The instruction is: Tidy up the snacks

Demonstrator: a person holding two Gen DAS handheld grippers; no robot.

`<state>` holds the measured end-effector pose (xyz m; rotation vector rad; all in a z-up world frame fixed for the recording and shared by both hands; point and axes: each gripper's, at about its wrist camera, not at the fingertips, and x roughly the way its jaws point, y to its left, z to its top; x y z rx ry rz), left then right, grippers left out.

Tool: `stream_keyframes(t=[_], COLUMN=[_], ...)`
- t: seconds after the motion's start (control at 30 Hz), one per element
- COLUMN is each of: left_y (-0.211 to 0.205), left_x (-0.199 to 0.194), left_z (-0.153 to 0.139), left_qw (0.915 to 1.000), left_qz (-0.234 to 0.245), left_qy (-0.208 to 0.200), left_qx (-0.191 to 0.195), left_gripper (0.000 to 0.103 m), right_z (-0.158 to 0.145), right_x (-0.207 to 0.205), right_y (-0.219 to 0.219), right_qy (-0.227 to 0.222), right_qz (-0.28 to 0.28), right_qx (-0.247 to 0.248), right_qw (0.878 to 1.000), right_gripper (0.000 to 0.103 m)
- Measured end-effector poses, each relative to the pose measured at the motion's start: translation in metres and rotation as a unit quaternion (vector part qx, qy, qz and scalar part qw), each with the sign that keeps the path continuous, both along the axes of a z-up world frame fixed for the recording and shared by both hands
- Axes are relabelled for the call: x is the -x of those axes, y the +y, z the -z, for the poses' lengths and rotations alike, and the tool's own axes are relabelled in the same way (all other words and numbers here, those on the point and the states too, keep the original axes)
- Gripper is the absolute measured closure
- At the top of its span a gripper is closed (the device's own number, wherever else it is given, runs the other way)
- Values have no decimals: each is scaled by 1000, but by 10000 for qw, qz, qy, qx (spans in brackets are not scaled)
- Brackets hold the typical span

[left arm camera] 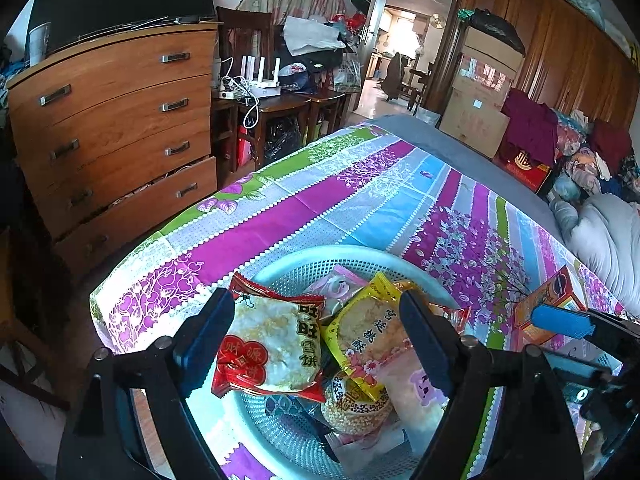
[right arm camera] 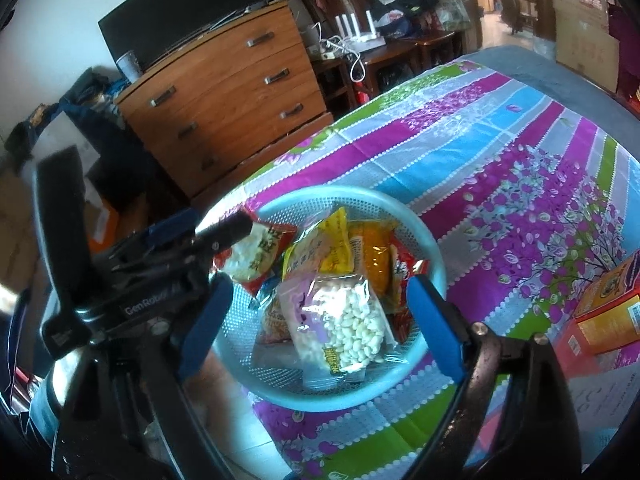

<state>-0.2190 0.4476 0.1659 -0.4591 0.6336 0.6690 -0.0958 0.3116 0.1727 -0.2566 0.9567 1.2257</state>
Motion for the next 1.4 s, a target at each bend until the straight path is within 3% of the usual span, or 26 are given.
stream_keyframes(t=[0.2,0.4,0.53,0.63,0.7,0.77,0.8,0.93,1.03,1.17,1.27,1.4], left_y=[-6,-35,-87,-146,-192,-237,-254,-321,-350,-379,-394,-407], left_x=[4,17,29,32,28,22,16,-12,-35,-70,-93,-121], left_z=[-3,0,-3,-11,-16,-17,-18,-9,-1,11,21,39], left_qw=[10000,9995,9969,9888,9785,9654,9598,9345,9252,9162,9135,9156], left_qz=[31,290,667,1259,1796,2384,2613,3399,3670,3894,3974,3933], left_qy=[-37,-57,-86,-169,-195,-240,-237,-10,121,349,450,583], left_qx=[-10,135,-419,-780,-999,-1034,-1002,-1054,-955,-885,-742,-594], left_gripper=[18,18,18,18,17,17,17,17,17,17,17,17], right_z=[-1,14,37,51,60,70,74,84,88,100,114,113], right_x=[10,51,67,58,40,13,-1,-58,-103,-179,-245,-320], right_y=[-21,-90,-161,-229,-281,-340,-368,-491,-554,-607,-618,-605], right_qy=[-186,-448,-467,-331,-121,297,463,822,626,410,505,427], right_qz=[-11,-185,103,660,1232,1928,2300,3750,4448,4909,4971,4851], right_qx=[-71,-100,178,331,414,412,390,95,306,606,711,597], right_qw=[9998,9988,9987,9967,9914,9799,9713,9233,8929,8681,8633,8714], right_gripper=[13,13,13,15,16,30,38,39,37,37,37,37])
